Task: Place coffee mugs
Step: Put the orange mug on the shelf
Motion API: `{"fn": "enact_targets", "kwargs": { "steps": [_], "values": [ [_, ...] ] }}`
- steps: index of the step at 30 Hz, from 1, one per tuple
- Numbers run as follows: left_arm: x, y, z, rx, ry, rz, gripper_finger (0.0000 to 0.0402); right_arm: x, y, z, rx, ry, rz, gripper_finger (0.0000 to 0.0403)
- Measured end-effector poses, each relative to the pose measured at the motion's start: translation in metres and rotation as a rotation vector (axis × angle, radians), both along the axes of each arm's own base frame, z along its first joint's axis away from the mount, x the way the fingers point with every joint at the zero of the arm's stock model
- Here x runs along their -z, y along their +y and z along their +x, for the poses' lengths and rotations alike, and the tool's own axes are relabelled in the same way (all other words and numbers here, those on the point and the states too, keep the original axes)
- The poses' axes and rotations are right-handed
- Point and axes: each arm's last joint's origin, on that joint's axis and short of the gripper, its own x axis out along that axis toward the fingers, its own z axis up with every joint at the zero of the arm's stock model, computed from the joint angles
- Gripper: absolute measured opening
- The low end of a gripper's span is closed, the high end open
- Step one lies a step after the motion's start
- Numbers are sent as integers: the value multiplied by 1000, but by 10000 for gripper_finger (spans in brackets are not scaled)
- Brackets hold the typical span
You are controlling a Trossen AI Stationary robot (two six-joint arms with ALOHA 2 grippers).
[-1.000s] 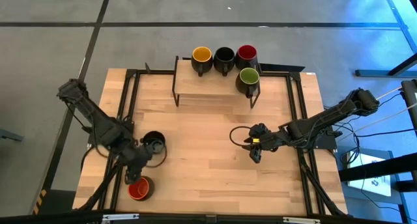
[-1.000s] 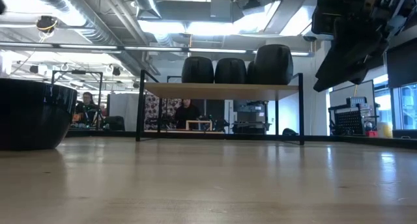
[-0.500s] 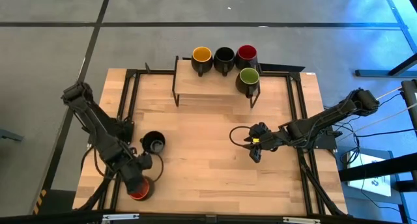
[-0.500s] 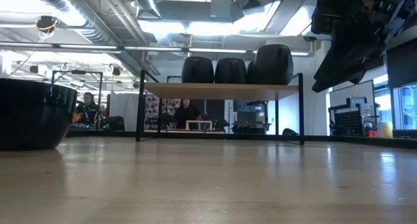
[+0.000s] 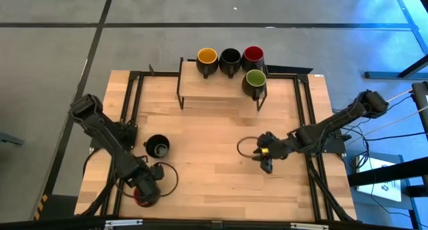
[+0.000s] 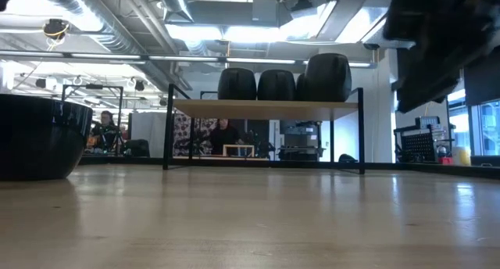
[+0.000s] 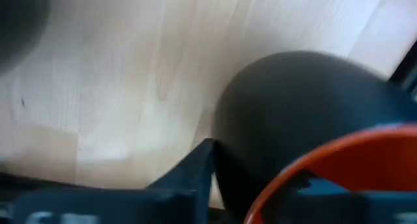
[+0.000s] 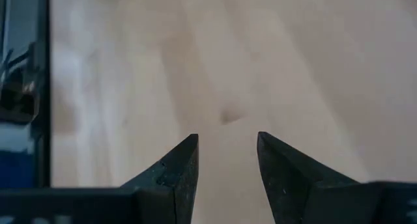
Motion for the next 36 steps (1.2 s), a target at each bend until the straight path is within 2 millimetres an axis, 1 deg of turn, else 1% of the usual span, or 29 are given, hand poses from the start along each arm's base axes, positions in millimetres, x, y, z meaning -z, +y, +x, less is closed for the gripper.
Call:
{"fn": "enact_targets", "kwargs": {
  "steps": [3,4,5,8,11,14,17,19,20,24,28,32,36],
  "values": [
    [4,1,7,2,-10,-7,33,0,15,-7,-62,-1,0,143],
    [4,2,10,-9,-20,-14,20,0,21,-10,-81,-4,-3,143],
    [4,4,14,-22,-31,-25,16,0,27,-14,-95,-5,-4,143],
    [-4,10,27,-69,-72,-35,19,1,42,-26,-106,1,-14,143],
    [-22,18,48,-95,-145,-61,18,4,54,-40,-85,15,-34,143],
    [-44,31,71,-117,-258,-45,16,6,63,-54,-39,1,-67,143],
    [-67,45,98,-131,-355,0,16,7,71,-67,-3,-27,-91,143],
    [-76,56,117,-118,-377,64,16,7,73,-74,19,-41,-99,143],
    [-77,61,126,-109,-376,93,16,7,74,-76,28,-45,-94,143],
    [-75,79,164,-112,-362,141,16,8,78,-82,29,-38,-67,143],
    [-64,88,197,-118,-348,155,17,8,79,-83,14,-13,-53,143],
    [-48,98,222,-161,-307,154,17,8,79,-83,35,-8,-33,143],
    [-36,104,242,-175,-297,172,16,9,78,-83,76,1,-1,143]
  ]
}}
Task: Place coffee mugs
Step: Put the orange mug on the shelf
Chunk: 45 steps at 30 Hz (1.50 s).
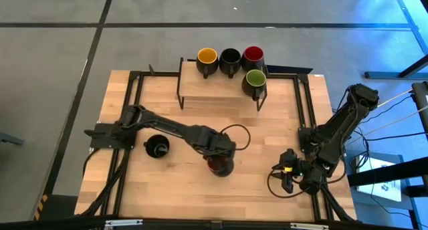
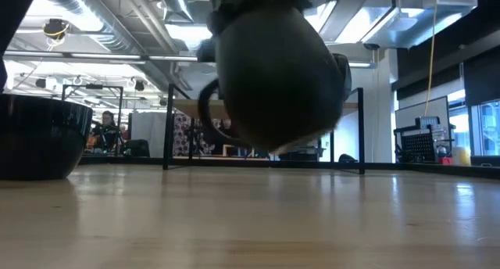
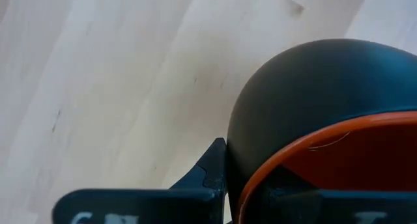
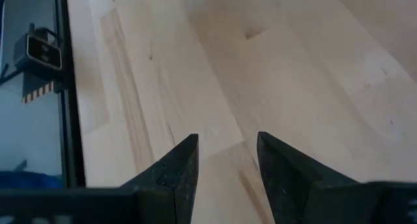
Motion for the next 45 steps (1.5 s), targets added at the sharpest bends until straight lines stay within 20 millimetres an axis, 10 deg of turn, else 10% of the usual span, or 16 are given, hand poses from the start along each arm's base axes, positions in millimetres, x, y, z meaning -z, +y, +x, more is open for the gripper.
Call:
{"fn": "enact_targets", "kwargs": {
  "steps": [45],
  "values": [
    [28,6,23,-25,51,-31,25,-1,-4,1,95,-86,-45,143]
  ]
}}
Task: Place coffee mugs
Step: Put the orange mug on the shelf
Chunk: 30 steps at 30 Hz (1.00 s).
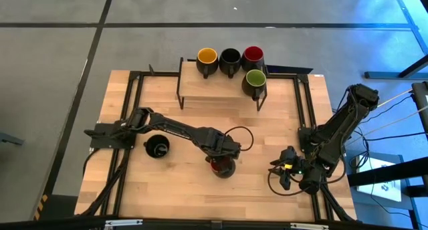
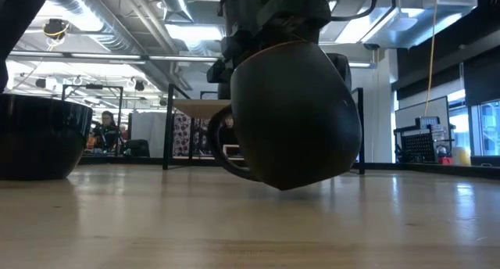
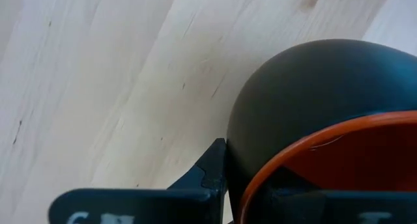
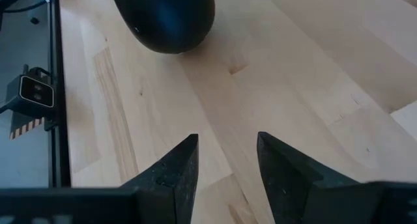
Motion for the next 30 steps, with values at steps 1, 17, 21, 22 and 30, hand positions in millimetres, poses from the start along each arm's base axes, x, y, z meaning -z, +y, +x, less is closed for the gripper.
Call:
{"fn": "enact_targets", "kwargs": {
  "steps": [1,17,21,22,30],
  "values": [
    [0,0,0,0,0,0,25,0,0,0,0,0,0,143],
    [-15,8,-22,-66,204,77,18,0,-1,0,2,5,-6,143],
    [-6,11,-16,-71,167,48,36,1,-1,-1,2,7,-9,143],
    [-4,12,-15,-73,163,40,42,1,-1,-1,2,7,-8,143],
    [-5,16,-12,-87,140,31,70,1,-1,-1,-1,13,-4,143]
  ]
}}
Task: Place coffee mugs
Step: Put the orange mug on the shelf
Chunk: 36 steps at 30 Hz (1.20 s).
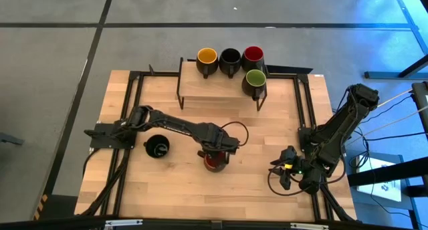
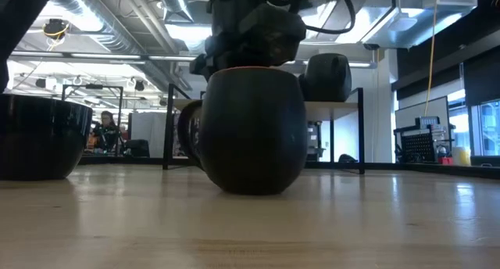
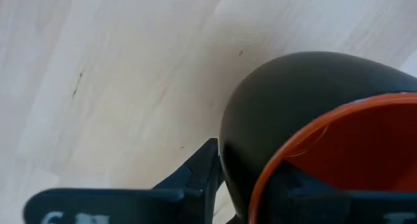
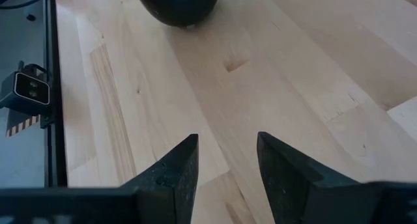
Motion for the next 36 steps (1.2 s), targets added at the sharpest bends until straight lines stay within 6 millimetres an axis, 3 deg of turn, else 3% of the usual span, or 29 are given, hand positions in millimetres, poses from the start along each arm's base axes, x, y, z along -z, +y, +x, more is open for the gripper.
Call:
{"fn": "enact_targets", "kwargs": {
  "steps": [7,13,18,23,25,31,36],
  "values": [
    [-9,2,1,48,-24,-19,99,0,0,0,7,8,20,143],
    [-39,0,1,69,-99,-136,102,0,0,0,14,-5,16,143],
    [-77,-11,-3,208,-176,-107,102,-3,4,3,-16,-43,31,143],
    [-104,-54,-39,590,-155,-64,102,-10,18,11,-112,-122,98,143],
    [-111,-67,-59,650,-149,-10,102,-11,23,16,-116,-159,128,143],
    [-105,-51,-101,601,-238,66,102,-1,31,41,-56,-217,202,143],
    [-80,-25,-130,517,-370,114,102,10,39,67,-36,-281,323,143]
  ]
}}
